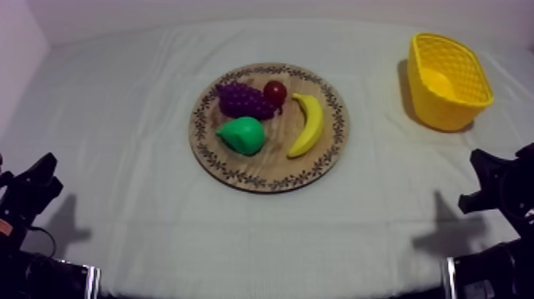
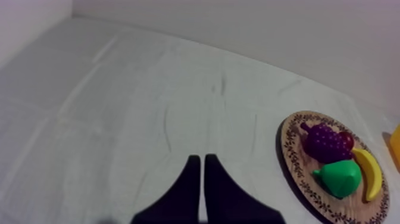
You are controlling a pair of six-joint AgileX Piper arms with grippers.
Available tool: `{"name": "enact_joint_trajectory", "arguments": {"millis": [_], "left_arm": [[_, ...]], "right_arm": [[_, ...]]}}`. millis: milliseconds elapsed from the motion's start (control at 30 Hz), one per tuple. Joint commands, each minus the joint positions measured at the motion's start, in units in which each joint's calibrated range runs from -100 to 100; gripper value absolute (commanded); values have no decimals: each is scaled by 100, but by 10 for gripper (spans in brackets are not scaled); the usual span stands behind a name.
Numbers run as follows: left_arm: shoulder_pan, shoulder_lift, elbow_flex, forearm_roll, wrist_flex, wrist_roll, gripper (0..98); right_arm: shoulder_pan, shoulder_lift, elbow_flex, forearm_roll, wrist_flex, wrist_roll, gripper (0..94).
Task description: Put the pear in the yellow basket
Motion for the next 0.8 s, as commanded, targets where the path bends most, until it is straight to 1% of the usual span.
{"name": "enact_joint_trajectory", "arguments": {"millis": [0, 400, 567, 633, 700, 733, 767], "left_arm": [[1, 2, -2, -3, 0, -1, 1], [1, 2, -2, -3, 0, -1, 1], [1, 2, -2, -3, 0, -1, 1], [1, 2, -2, -3, 0, 0, 1], [1, 2, -2, -3, 0, 1, 1], [1, 2, -2, -3, 0, 0, 1], [1, 2, -2, -3, 0, 1, 1]], "right_arm": [[-1, -3, 5, -3, -1, 2, 3], [-12, -3, 5, -3, -1, 6, 3], [-202, -3, -20, 33, 213, 15, 3], [-316, -3, -63, 93, 350, 57, 3], [-467, -3, -142, 211, 521, 159, 4], [-569, 10, -182, 300, 594, 207, 4], [-692, 29, -222, 444, 643, 130, 4]]}}
